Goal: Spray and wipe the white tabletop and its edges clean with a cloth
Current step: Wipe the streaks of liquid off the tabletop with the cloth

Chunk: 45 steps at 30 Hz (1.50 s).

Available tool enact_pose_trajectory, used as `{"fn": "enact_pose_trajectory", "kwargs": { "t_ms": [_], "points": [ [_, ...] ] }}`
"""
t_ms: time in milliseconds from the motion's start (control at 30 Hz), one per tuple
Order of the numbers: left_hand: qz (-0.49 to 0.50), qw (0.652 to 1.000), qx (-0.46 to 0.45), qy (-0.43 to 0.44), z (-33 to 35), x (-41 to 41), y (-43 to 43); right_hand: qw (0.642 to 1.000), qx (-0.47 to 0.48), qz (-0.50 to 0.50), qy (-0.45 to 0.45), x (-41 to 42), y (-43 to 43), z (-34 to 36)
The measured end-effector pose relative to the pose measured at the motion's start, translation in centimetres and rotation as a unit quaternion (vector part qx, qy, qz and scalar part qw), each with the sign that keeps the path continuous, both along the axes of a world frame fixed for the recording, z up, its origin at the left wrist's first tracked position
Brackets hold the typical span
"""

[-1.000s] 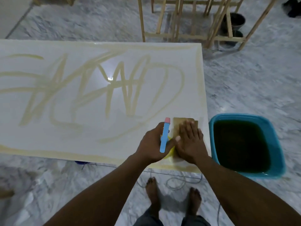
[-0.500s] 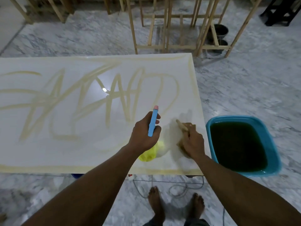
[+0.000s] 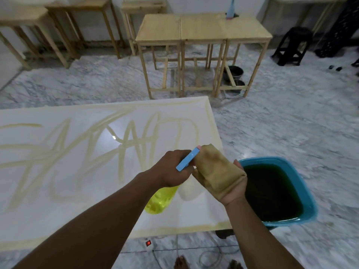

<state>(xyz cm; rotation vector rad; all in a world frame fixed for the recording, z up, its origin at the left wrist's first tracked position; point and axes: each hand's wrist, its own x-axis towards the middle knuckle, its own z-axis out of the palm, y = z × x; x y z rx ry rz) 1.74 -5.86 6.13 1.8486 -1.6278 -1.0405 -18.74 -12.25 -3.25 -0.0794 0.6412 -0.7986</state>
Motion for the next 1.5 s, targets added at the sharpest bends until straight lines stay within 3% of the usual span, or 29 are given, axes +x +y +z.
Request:
{"fn": "enact_pose_trajectory", "kwargs": {
  "t_ms": [133,300,533,700,1000,1100,1200,1267,1333,1367,1400,1433,1500],
  "points": [
    [-0.041,0.998,0.023,-0.033,-0.1,-0.3,0.5,0.998,-0.013,0.058,-0.024,0.2,-0.9,1.0],
    [-0.065,0.996,0.052,-0.042,0.4,-0.7,0.8,0.993,-0.040,0.098,0.045,0.2,-2.9,3.0],
    [-0.050,0.993,0.055,-0.089,0.4,-0.8,-0.7,0.991,-0.016,0.114,0.062,0.9,-4.8,3.9],
    [-0.013,0.997,0.055,-0.056,-0.4,1.0,-2.0,0.987,-0.016,0.150,0.060,2.9,-6.5,3.7],
    [0.128,0.992,-0.001,-0.012,-3.0,5.4,-5.1,0.973,0.022,0.224,0.051,7.3,-12.2,1.4],
    [0.216,0.974,-0.060,0.018,-3.6,6.9,-5.8,0.965,0.012,0.236,0.111,9.4,-15.6,1.3],
    [0.293,0.949,-0.114,0.031,-4.4,7.8,-6.6,0.934,-0.056,0.252,0.247,12.0,-21.0,0.6],
    [0.327,0.935,-0.132,0.030,-5.2,8.3,-7.5,0.887,-0.136,0.280,0.341,14.4,-25.0,-0.4],
    [0.348,0.926,-0.144,0.029,-5.9,8.8,-8.3,0.789,-0.296,0.312,0.438,16.7,-28.4,-1.2],
    [0.355,0.923,-0.148,0.029,-6.2,9.0,-8.8,0.721,-0.389,0.333,0.467,18.0,-29.8,-1.7],
    [0.359,0.921,-0.151,0.027,-6.6,9.3,-9.3,0.640,-0.466,0.352,0.500,19.2,-31.5,-2.4],
    [0.363,0.918,-0.154,0.026,-6.8,9.4,-9.7,0.536,-0.528,0.376,0.541,20.1,-33.3,-3.5],
    [0.373,0.914,-0.157,0.031,-7.0,9.6,-10.3,0.299,-0.586,0.458,0.599,20.8,-35.2,-6.3]
  ]
}}
